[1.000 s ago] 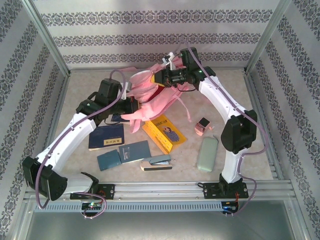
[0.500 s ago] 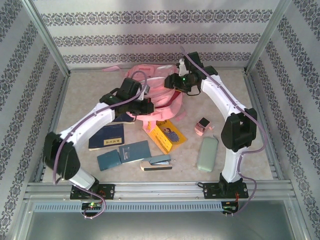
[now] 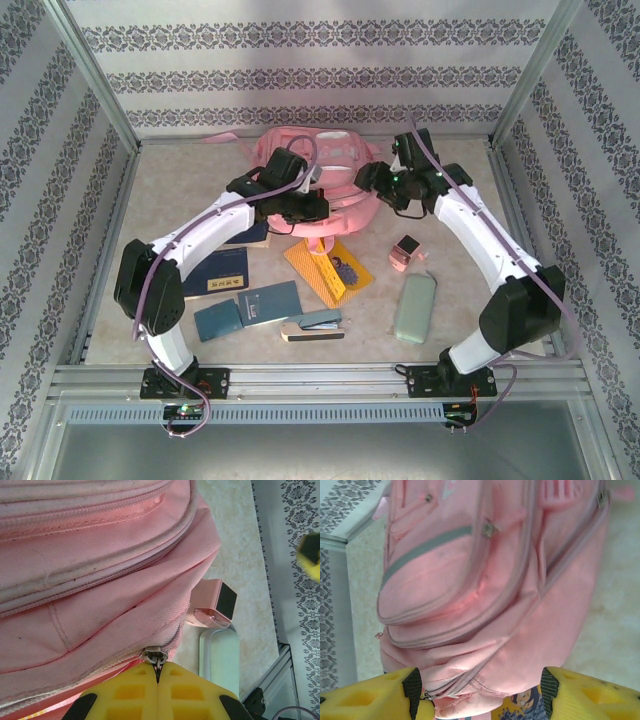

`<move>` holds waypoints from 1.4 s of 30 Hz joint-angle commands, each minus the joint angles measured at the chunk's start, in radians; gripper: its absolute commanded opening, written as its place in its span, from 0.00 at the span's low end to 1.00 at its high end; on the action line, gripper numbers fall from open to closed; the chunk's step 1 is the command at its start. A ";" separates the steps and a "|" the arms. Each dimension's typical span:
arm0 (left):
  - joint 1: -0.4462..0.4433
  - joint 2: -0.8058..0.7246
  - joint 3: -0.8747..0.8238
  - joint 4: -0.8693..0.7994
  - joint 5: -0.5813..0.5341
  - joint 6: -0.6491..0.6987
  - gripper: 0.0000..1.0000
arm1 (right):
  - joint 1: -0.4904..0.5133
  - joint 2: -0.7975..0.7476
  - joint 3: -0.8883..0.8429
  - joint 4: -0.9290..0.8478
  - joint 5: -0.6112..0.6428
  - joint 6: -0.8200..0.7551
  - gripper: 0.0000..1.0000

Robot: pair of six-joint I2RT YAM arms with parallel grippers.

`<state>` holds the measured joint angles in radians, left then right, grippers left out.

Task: Pack books, pencil case, and school supplies into a backpack

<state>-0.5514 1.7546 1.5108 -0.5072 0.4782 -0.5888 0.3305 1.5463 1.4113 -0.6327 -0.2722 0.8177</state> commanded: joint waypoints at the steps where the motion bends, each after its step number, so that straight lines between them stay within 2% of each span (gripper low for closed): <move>1: -0.029 0.002 0.057 0.067 0.029 -0.009 0.00 | 0.029 -0.005 -0.078 0.143 -0.084 0.252 0.66; 4: -0.039 0.008 0.073 0.057 0.027 -0.003 0.00 | 0.050 0.018 -0.106 0.215 -0.087 0.346 0.66; 7: -0.045 0.009 0.082 0.044 0.026 0.005 0.00 | 0.059 0.060 -0.089 0.236 -0.064 0.374 0.64; 12: -0.053 0.009 0.093 0.024 0.027 0.022 0.00 | 0.073 0.146 -0.040 0.254 -0.062 0.390 0.55; 17: -0.054 0.013 0.119 -0.058 -0.005 0.082 0.00 | 0.074 0.162 -0.033 0.255 -0.029 0.349 0.11; 19: -0.053 0.014 0.124 -0.099 -0.034 0.114 0.00 | 0.062 0.156 -0.028 0.233 -0.007 0.317 0.00; 26: -0.039 -0.012 0.086 -0.198 -0.120 0.195 0.00 | -0.005 0.160 0.021 0.167 -0.043 0.191 0.00; 36: 0.044 -0.053 0.004 -0.206 -0.098 0.212 0.00 | -0.054 0.189 0.120 0.077 -0.100 0.025 0.00; 42: 0.093 -0.070 -0.041 -0.191 -0.077 0.217 0.00 | -0.106 0.231 0.163 0.042 -0.151 -0.010 0.00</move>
<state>-0.4938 1.7233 1.4925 -0.6292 0.4114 -0.3985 0.2684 1.7531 1.5242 -0.5747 -0.4210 0.8680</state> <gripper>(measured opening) 0.048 0.068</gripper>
